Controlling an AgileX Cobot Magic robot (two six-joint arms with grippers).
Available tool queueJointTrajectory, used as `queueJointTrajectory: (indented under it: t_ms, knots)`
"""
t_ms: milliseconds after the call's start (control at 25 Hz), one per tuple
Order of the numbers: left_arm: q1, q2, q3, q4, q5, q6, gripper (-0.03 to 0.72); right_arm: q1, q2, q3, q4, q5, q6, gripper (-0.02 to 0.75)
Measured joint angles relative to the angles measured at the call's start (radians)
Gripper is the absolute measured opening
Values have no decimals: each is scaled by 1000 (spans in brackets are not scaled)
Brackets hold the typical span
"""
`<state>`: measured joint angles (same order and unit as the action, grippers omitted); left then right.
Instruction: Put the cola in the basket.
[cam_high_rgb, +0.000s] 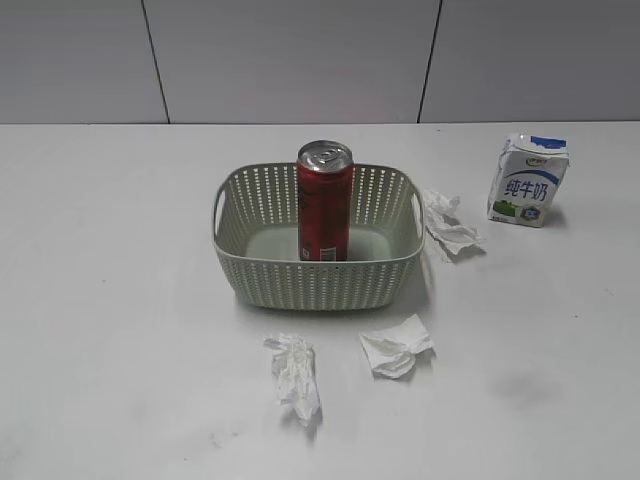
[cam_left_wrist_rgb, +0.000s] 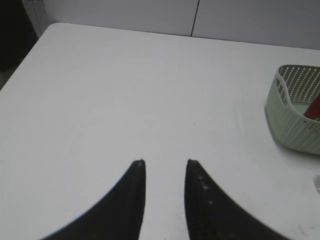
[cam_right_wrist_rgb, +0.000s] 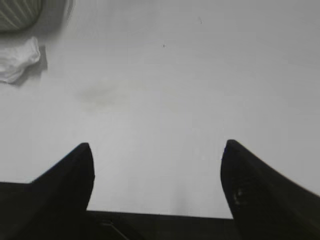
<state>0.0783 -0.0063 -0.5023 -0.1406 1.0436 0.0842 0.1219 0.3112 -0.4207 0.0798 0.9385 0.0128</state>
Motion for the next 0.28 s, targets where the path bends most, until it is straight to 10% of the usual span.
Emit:
queueJointTrajectory:
  t_ms: [280]
  knots:
    - [0,0,0,0,0,0,217,0,-215,0,0,1,0,594]
